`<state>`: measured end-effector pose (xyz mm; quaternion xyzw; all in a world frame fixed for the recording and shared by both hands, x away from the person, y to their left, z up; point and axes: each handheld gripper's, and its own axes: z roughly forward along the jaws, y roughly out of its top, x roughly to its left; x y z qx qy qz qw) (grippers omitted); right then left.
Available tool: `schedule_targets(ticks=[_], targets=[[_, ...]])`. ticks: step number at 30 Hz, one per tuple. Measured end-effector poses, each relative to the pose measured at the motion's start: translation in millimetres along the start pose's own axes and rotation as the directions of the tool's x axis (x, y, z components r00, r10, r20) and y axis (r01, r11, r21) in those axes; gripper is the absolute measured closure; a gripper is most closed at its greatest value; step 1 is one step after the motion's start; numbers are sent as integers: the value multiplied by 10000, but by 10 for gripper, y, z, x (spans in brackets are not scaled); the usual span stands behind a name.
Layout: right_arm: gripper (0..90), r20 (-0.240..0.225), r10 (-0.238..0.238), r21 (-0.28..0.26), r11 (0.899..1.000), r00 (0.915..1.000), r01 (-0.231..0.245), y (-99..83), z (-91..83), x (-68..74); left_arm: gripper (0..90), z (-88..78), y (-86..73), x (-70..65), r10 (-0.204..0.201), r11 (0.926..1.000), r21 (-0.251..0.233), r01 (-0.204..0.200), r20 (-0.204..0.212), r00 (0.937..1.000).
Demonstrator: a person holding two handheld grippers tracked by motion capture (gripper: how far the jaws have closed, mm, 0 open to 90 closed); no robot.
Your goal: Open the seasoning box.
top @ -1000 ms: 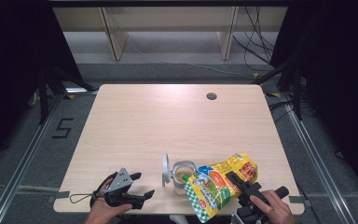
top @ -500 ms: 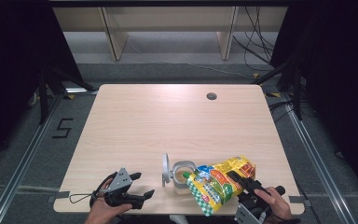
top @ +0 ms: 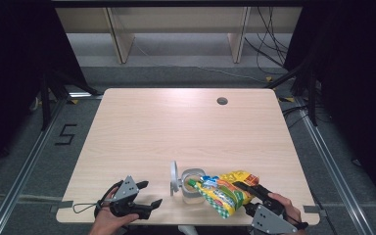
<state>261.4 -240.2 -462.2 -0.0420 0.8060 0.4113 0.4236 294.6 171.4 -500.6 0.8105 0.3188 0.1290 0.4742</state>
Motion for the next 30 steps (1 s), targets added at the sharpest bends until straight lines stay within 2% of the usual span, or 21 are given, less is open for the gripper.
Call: schedule_targets(ticks=[1, 2, 5, 8, 9, 11, 12, 13, 15, 17, 18, 21, 22, 23, 24, 25, 26, 27, 28, 29, 30], targets=[[677, -99, -15, -16, 10000, 9999, 14, -7, 12, -1, 199, -1, 0, 1, 7, 10000, -5, -7, -1, 10000], [678, -277, 270, 139, 9995, 9993, -266, -9, 8, 18, 199, -2, -1, 6, 33, 10000, 34, -33, -32, 10000], [682, -283, 463, 47, 9989, 9985, -462, -41, 23, 23, 200, 4, -5, -3, -103, 9999, 35, 103, -23, 9999], [684, -338, 1044, -148, 9944, 9940, -1049, -86, 31, -8, 200, 4, -5, -13, -223, 9998, -15, 223, 12, 9998], [685, -484, 1462, -323, 9885, 9881, -1478, -91, 30, -3, 200, 5, -6, -8, -185, 9998, 38, 185, -25, 9998], [687, -486, 1577, -425, 9862, 9863, -1598, -111, 41, -22, 199, 13, -4, -3, -57, 10000, -37, 57, -29, 10000], [688, -557, 1785, -499, 9822, 9824, -1813, -125, 48, -24, 199, 14, -4, -4, -59, 10000, -42, 59, -25, 10000], [689, -650, 1869, -618, 9797, 9802, -1909, -137, 53, -31, 199, 11, -6, -12, -235, 9997, 14, 235, 26, 9997], [690, -743, 2134, -770, 9727, 9741, -2189, -154, 57, -34, 199, 5, -2, -7, -103, 9999, 51, 103, -11, 9999], [690, -761, 2458, -906, 9634, 9663, -2522, -175, 56, -49, 199, 10, -6, -13, -244, 9997, -6, 244, 10, 9997], [691, -820, 2580, -1018, 9587, 9627, -2656, -186, 55, -60, 199, 10, -4, -3, -93, 10000, 9, 93, 7, 10000], [692, -937, 3215, -1260, 9350, 9423, -3316, -230, 55, -85, 199, 15, -2, -3, -64, 10000, -38, 64, 38, 10000], [693, -1070, 3383, -1364, 9264, 9349, -3509, -243, 56, -98, 199, 15, -6, -12, -265, 9996, -1, 265, 66, 9996], [694, -997, 3499, -1499, 9202, 9314, -3618, -260, 58, -117, 199, 35, -14, -22, -350, 9991, -242, 350, -5, 9994], [694, -1025, 3522, -1598, 9172, 9303, -3649, -271, 63, -131, 199, 23, -6, -14, -279, 9996, -14, 279, 81, 9996], [694, -1026, 3784, -1557, 9073, 9199, -3906, -280, 64, -127, 200, 21, -5, -5, -125, 9999, 34, 124, 62, 9999], [695, -1038, 4033, -1592, 8956, 9091, -4155, -292, 63, -131, 199, 23, -6, -7, -161, 9999, 44, 161, 66, 9998], [697, -1086, 3896, -1802, 8970, 9145, -4036, -313, 80, -163, 199, 22, -6, -9, -184, 9998, 39, 183, 76, 9998], [698, -1066, 4330, -1727, 8785, 8951, -4455, -322, 77, -155, 199, 25, -6, -15, -247, 9997, -22, 247, 85, 9997], [698, -1068, 4412, -1868, 8713, 8910, -4538, -334, 93, -171, 199, 26, -6, -17, -284, 9996, -31, 284, 92, 9996], [698, -1157, 4670, -1885, 8562, 8767, -4810, -353, 101, -176, 199, 37, -11, -18, -259, 9995, -198, 261, 82, 9996]])
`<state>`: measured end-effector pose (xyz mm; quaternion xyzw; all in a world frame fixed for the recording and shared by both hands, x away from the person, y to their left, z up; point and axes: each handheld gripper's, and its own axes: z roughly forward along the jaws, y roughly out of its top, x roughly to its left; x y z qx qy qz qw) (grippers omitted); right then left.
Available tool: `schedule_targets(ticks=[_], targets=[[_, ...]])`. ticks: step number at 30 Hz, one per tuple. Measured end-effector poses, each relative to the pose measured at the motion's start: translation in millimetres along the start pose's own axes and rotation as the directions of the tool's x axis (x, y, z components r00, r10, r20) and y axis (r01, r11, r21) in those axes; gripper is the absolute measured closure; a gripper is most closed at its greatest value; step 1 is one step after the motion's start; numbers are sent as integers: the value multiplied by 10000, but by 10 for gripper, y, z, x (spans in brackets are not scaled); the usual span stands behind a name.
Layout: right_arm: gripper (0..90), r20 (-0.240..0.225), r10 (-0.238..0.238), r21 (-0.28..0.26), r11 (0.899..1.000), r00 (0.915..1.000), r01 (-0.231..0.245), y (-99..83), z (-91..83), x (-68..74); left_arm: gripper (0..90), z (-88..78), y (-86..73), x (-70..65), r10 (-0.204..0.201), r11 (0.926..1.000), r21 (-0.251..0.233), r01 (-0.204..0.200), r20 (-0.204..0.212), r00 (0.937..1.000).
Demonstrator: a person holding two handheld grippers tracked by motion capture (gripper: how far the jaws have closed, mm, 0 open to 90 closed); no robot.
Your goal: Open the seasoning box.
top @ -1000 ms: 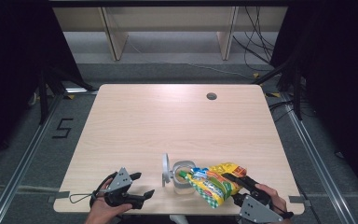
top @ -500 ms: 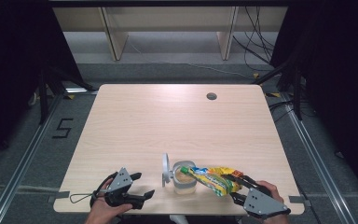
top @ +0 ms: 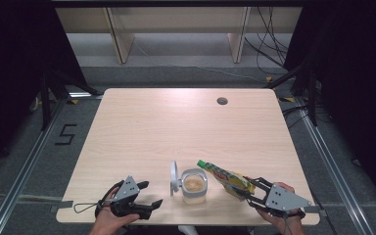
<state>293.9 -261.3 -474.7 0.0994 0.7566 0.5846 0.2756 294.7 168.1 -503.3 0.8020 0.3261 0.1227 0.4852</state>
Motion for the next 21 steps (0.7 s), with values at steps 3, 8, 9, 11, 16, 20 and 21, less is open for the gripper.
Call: schedule_targets(ticks=[3, 8, 9, 11, 16, 20, 21], targets=[[699, 146, 336, -227, 9992, 9993, -332, -40, 31, -91, 199, 0, 0, 0, -9, 10000, 22, 9, 0, 10000], [700, 421, 751, -290, 9968, 9963, -740, -105, 101, -242, 199, -9, 8, 4, 45, 9998, 209, -44, -53, 10000], [700, 474, 973, -221, 9951, 9941, -963, -127, 113, -256, 199, -10, 10, -5, 52, 9999, 156, -51, -109, 9999], [700, 636, 1125, -264, 9935, 9916, -1110, -180, 148, -311, 199, -11, 11, -5, 18, 9999, 158, -18, -32, 10000], [702, 791, 1414, -115, 9900, 9868, -1409, -289, 192, -411, 199, -15, 12, 2, 52, 9999, 140, -52, -40, 10000], [705, 797, 1542, 152, 9877, 9848, -1559, -349, 212, -443, 200, -18, 13, 0, 93, 9999, 133, -92, -32, 10000], [705, 781, 1618, 295, 9859, 9837, -1645, -360, 214, -434, 199, -18, 13, 1, 104, 9999, 133, -104, -34, 9999]])
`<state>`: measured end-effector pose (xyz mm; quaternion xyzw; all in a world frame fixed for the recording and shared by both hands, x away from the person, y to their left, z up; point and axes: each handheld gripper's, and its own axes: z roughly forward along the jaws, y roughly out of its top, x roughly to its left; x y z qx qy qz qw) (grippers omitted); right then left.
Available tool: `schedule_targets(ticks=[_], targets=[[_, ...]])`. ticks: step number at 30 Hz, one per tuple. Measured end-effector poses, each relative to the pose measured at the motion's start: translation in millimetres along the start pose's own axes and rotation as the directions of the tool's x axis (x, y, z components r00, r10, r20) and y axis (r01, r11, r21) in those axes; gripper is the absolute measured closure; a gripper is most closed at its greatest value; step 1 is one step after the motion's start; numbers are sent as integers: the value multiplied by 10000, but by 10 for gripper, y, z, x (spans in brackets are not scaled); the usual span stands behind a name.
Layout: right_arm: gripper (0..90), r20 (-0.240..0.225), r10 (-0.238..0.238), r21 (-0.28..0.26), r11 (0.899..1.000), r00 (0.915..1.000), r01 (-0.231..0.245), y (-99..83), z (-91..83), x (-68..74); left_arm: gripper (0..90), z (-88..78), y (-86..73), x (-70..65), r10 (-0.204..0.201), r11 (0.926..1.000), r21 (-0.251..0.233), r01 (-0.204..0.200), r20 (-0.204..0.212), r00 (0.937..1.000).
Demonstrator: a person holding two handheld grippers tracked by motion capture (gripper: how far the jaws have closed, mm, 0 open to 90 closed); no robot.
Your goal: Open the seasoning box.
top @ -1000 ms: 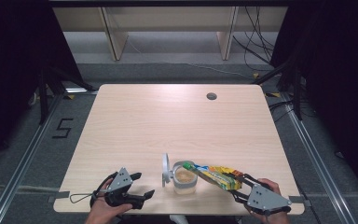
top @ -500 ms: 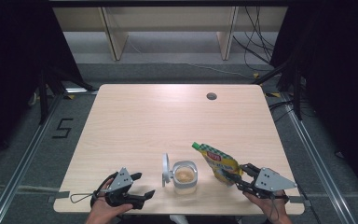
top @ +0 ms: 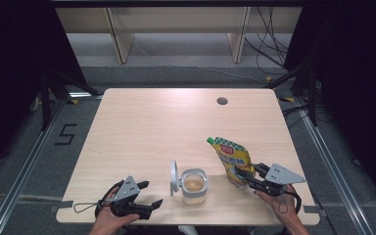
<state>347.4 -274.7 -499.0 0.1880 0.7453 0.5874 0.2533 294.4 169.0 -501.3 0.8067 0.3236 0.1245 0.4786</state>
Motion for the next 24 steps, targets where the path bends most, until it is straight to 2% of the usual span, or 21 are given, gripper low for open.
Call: schedule_targets(ticks=[1, 2, 3, 5, 6, 8, 10, 11, 12, 14, 16, 18, 20, 22, 23, 24], targets=[[706, -102, -139, -25, 9999, 9999, 138, -10, 10, -4, 199, -3, 1, 2, 32, 10000, 16, -32, -27, 10000], [706, 49, -238, -88, 9997, 9997, 238, -12, 14, 0, 199, -4, 2, -2, -10, 10000, -13, 10, 0, 10000], [706, -41, -258, 41, 9997, 9997, 258, -6, 3, -1, 199, -1, 1, -3, 8, 10000, -87, -8, -30, 10000], [705, 27, -128, 8, 9999, 9999, 128, -15, -2, -3, 199, -4, 2, -10, -117, 9999, -92, 117, 16, 9999], [705, 71, -77, -158, 9998, 9999, 78, -22, 2, 1, 199, -17, 4, -2, 13, 10000, 1, -13, 19, 10000], [704, 52, 75, 85, 9999, 10000, -76, -17, -29, -4, 199, -21, 2, -4, 1, 10000, -58, -1, -1, 10000], [704, 229, 181, 48, 9998, 9996, -183, -20, -45, 5, 199, -24, 2, 4, 57, 10000, -51, -57, -43, 10000], [704, 53, 117, 233, 9997, 9999, -118, -14, -67, 4, 199, -25, 4, 7, 116, 9999, -52, -116, -35, 9999], [704, 255, 49, 83, 10000, 9997, -51, -20, -69, 11, 199, -19, 0, -5, -96, 9999, -95, 95, -24, 10000], [703, 196, 242, 445, 9987, 9995, -250, -9, -119, 26, 199, -19, 3, 0, 40, 10000, -80, -40, -8, 10000], [704, 427, 293, 509, 9982, 9987, -314, -4, -140, 38, 199, -23, 3, 0, 56, 10000, -25, -56, -49, 10000], [704, 430, 163, 610, 9980, 9989, -190, 7, -160, 33, 199, -23, 3, -1, 27, 10000, -54, -27, -61, 10000], [703, 570, 444, 677, 9965, 9974, -483, -2, -186, 60, 199, -19, 1, -3, -68, 10000, -66, 67, -33, 10000], [702, 576, 219, 699, 9972, 9981, -259, -4, -202, 42, 199, -22, 2, -2, -55, 10000, -78, 54, -59, 10000], [702, 580, 610, 810, 9946, 9965, -656, -6, -216, 67, 199, -25, 5, 1, 36, 9999, -108, -37, -31, 10000], [700, 604, 577, 881, 9941, 9965, -629, -4, -229, 59, 199, -27, 8, 7, 157, 9998, -112, -157, -22, 9999]])
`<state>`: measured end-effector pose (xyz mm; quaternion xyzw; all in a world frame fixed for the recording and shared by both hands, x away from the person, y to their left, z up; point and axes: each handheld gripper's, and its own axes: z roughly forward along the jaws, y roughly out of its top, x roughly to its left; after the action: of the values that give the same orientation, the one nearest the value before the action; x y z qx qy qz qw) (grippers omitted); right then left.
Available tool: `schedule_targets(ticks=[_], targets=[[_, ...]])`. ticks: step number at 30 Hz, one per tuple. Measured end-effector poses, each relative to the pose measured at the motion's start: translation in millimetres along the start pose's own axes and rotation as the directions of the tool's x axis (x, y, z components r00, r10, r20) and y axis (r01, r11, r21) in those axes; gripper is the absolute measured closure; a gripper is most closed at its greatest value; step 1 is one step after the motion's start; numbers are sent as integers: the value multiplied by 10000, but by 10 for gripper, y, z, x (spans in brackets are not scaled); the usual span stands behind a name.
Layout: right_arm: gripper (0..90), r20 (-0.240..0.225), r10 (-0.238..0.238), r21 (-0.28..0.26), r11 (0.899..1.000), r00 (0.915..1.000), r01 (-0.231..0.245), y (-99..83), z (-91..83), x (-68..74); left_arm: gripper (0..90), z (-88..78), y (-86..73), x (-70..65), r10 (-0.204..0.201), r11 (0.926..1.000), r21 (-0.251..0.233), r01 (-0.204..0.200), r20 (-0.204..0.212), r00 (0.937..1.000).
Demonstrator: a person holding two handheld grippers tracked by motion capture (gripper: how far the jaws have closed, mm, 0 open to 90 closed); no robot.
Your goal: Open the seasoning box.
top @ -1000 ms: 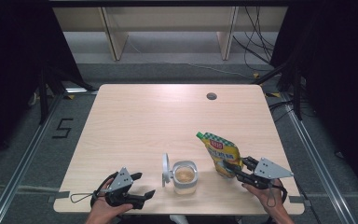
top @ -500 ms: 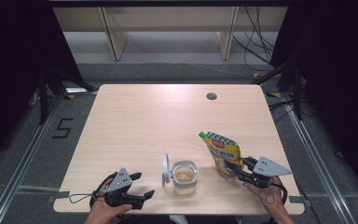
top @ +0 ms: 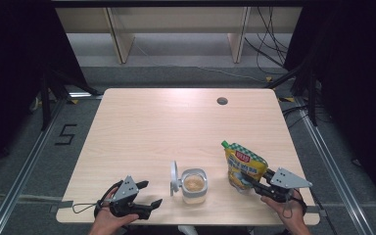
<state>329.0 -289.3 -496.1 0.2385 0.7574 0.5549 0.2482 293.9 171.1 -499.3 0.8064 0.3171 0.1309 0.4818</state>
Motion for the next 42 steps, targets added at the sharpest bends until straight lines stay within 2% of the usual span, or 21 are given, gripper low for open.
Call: schedule_targets(ticks=[3, 5, 7, 11, 13, 14, 15, 18, 20, 21, 22, 25, 26, 27, 28, 31, 33, 34, 37, 40, 42], targets=[[692, 41, 16, 26, 10000, 10000, -16, -14, -23, 2, 199, -1, 3, -7, 47, 10000, 11, -47, -41, 10000], [680, 185, 83, 216, 9997, 9998, -87, -16, -48, 7, 199, 6, -1, -25, -371, 9992, -119, 373, 162, 9992], [674, 226, 154, 252, 9996, 9996, -159, -10, -70, 18, 199, 1, 14, -22, -354, 9992, -154, 361, 467, 9983], [647, 212, 56, 268, 9996, 9998, -62, 4, -78, 20, 199, 20, 20, -64, -276, 9996, -86, 280, 345, 9990], [601, 422, 621, 161, 9979, 9972, -629, 1, -88, 45, 199, 17, 24, -57, -288, 9995, -81, 291, 342, 9990], [576, 385, 582, 204, 9980, 9976, -590, 2, -101, 38, 199, 19, 27, -53, -315, 9993, -177, 321, 318, 9990], [549, 296, 1179, 331, 9924, 9926, -1188, 11, -128, 73, 199, 5, 34, -41, -308, 9995, -94, 310, 293, 9991], [468, 785, 1215, -100, 9926, 9895, -1211, 49, -227, 59, 199, -8, 41, -34, -343, 9991, -223, 348, 233, 9991], [407, 950, 1901, -121, 9817, 9772, -1898, 70, -296, 122, 200, -15, 50, -14, -217, 9995, -213, 223, 260, 9994], [387, 1031, 1573, -5, 9874, 9822, -1581, 71, -326, 114, 200, -19, 51, -14, -450, 9988, -180, 455, 256, 9987], [379, 1036, 1997, 146, 9792, 9744, -2023, 69, -356, 163, 200, -17, 60, -13, -585, 9978, -285, 594, 297, 9978], [339, 1341, 1883, 735, 9772, 9729, -1992, 66, -406, 272, 199, -12, 78, -10, -585, 9978, -277, 596, 372, 9976], [332, 1441, 1598, 855, 9812, 9766, -1731, 64, -413, 280, 199, -16, 86, -11, -482, 9986, -189, 489, 354, 9982], [327, 1548, 1748, 955, 9770, 9724, -1908, 64, -419, 316, 198, -5, 94, -26, -548, 9980, -277, 562, 487, 9973], [324, 1484, 1533, 954, 9811, 9770, -1684, 66, -419, 312, 198, -13, 106, -37, -499, 9985, -213, 511, 503, 9975], [310, 1543, 1475, 1305, 9771, 9769, -1682, 68, -430, 352, 197, -20, 154, -63, -399, 9989, -227, 413, 590, 9975], [300, 1682, 1846, 1487, 9663, 9683, -2101, 66, -438, 401, 197, -24, 188, -84, -345, 9988, -324, 366, 649, 9973], [295, 1698, 1577, 1553, 9705, 9728, -1844, 59, -435, 386, 197, -30, 205, -95, -309, 9988, -353, 331, 626, 9976], [295, 1805, 1757, 1686, 9638, 9678, -2064, 60, -458, 421, 197, -60, 258, -119, -200, 9986, -474, 232, 657, 9976], [291, 1842, 1596, 1655, 9676, 9698, -1907, 57, -471, 434, 204, -89, 318, -110, 54, 9980, -635, -12, 660, 9978], [290, 1905, 1483, 1653, 9696, 9704, -1806, 54, -481, 443, 215, -110, 352, -124, -35, 9976, -691, 78, 626, 9980]])
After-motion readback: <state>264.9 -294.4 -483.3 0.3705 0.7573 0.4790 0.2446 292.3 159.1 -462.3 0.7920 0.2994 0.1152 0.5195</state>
